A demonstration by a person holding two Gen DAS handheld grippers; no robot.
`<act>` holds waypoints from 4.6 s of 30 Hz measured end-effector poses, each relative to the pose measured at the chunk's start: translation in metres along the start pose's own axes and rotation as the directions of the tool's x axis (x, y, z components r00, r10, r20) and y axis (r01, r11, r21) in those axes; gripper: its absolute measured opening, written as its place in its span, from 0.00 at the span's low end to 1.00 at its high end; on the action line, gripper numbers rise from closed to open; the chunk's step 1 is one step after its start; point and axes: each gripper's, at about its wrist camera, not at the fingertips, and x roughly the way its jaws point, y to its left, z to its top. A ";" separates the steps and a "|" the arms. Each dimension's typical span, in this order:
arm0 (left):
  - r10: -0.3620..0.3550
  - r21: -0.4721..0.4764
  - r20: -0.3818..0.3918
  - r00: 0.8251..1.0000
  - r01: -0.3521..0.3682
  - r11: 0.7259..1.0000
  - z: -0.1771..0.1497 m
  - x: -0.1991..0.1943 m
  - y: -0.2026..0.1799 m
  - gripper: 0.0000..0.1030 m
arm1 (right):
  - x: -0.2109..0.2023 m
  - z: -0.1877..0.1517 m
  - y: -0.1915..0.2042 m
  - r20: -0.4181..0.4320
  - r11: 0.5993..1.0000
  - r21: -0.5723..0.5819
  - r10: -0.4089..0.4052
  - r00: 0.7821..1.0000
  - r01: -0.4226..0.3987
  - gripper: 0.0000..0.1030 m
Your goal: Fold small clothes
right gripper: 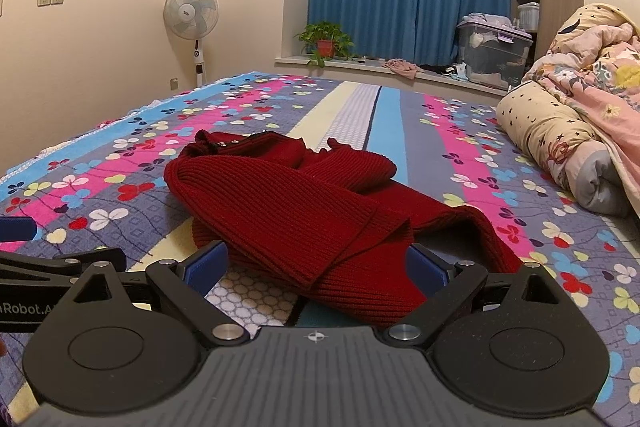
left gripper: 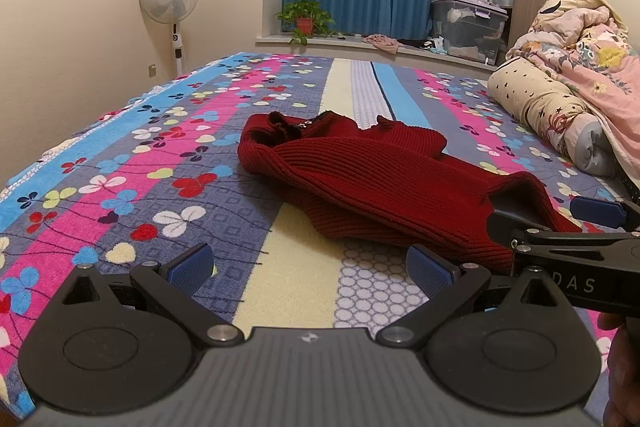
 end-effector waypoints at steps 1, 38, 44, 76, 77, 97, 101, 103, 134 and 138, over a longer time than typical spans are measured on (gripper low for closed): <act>0.000 0.000 0.000 1.000 0.000 1.000 0.000 0.000 0.000 1.00 | 0.000 0.000 0.000 -0.001 1.000 0.000 0.000 1.000 0.000 0.93; -0.038 -0.270 -0.174 0.984 -0.011 0.963 0.084 0.179 0.000 0.67 | -0.008 0.007 -0.088 -0.036 0.980 0.197 -0.006 0.999 0.013 0.61; -0.101 -0.205 -0.170 0.980 0.066 0.977 0.079 0.168 0.007 0.00 | -0.001 0.008 -0.108 -0.046 0.965 0.254 -0.057 0.997 0.067 0.61; -0.277 -0.107 -0.191 0.942 0.261 0.959 0.070 0.117 0.076 0.10 | 0.053 0.025 -0.172 -0.121 0.920 0.388 -0.020 0.992 0.065 0.60; -0.263 -0.060 -0.221 0.939 0.256 0.965 0.066 0.104 0.096 0.10 | 0.055 0.027 -0.171 -0.123 0.921 0.385 -0.007 0.992 0.055 0.60; -0.204 -0.077 -0.422 0.883 0.190 0.979 0.007 0.111 0.216 0.46 | 0.174 -0.021 -0.123 -0.307 0.842 0.532 0.294 0.905 -0.094 0.71; -0.174 -0.057 -0.428 0.887 0.166 0.984 0.005 0.123 0.211 0.39 | 0.183 -0.005 -0.101 -0.337 0.889 0.448 0.264 0.904 -0.093 0.33; -0.170 -0.064 -0.424 0.890 0.157 0.985 0.008 0.126 0.210 0.25 | 0.173 0.010 -0.096 -0.331 0.913 0.393 0.251 0.909 -0.109 0.15; -0.144 -0.010 -0.505 0.851 0.162 0.987 -0.002 0.129 0.178 0.29 | 0.089 -0.061 -0.186 -0.533 0.979 0.184 0.026 0.845 0.086 0.46; -0.077 0.016 -0.459 0.885 0.095 0.995 0.007 0.123 0.184 0.11 | 0.080 -0.049 -0.175 -0.500 0.991 0.132 0.058 0.864 0.009 0.08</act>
